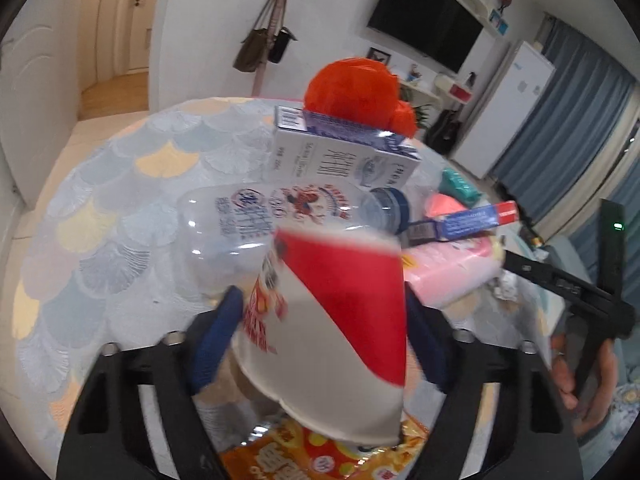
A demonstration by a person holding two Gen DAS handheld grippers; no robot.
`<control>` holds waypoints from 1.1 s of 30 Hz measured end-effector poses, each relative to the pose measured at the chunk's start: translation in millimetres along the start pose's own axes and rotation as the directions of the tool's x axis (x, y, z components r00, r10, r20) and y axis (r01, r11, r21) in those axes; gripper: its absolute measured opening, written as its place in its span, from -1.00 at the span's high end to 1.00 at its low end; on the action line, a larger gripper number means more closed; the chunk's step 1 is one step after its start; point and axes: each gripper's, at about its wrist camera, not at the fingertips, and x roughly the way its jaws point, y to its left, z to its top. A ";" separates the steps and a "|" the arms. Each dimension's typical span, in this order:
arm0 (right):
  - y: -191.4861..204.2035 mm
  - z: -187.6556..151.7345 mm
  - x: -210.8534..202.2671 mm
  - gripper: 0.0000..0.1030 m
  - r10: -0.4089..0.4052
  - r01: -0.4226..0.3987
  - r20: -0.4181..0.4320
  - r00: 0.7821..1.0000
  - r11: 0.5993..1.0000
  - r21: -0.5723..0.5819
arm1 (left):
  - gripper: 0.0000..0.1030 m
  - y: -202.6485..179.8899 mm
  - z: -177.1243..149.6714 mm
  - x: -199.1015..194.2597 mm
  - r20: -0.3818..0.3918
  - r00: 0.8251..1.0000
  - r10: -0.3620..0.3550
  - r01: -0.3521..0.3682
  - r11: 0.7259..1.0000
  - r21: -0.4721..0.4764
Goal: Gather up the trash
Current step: 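Grasp the red-white paper cup with left tool while right tool grasps white paper, then carry both items over the blue basket and open both tools to drop them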
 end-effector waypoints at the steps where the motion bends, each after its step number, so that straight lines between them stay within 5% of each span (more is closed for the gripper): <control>1: 2.0 1.0 1.9 -0.54 -0.014 0.014 -0.004 1.000 1.000 -0.005 | -0.11 0.3 -1.2 -2.4 -0.001 1.000 -0.021 0.021 1.000 -0.006; 3: 4.7 2.5 7.8 -0.54 -0.049 0.049 -0.021 0.999 0.999 -0.009 | 0.25 0.1 -2.6 -5.3 0.001 1.000 -0.015 0.015 1.000 -0.003; 7: 10.3 0.5 12.9 -0.51 -0.099 0.099 -0.019 0.995 0.994 -0.036 | 0.24 0.1 -6.1 -4.3 -0.005 1.000 -0.024 0.024 1.000 0.005; 11: 12.5 -3.9 8.1 -0.06 -0.134 0.134 0.000 0.991 0.989 -0.063 | 0.37 -1.7 -10.6 -11.2 0.011 0.999 -0.037 0.037 0.999 0.006; 14: 6.4 -4.6 1.4 0.42 -0.064 0.064 -0.001 0.998 0.997 -0.037 | 0.38 -5.9 -10.1 -20.9 0.032 0.998 -0.060 0.060 0.998 0.010; 18: 9.2 -3.7 -8.9 0.72 -0.046 0.047 0.026 0.999 0.998 -0.039 | 0.39 -15.6 -5.9 -34.7 0.068 0.995 -0.076 0.074 0.997 0.030; 33: -26.5 22.4 -81.0 0.80 -0.024 0.023 0.224 0.974 1.000 0.011 | 0.39 -122.2 35.2 -48.4 0.135 0.971 -0.200 0.165 0.959 0.229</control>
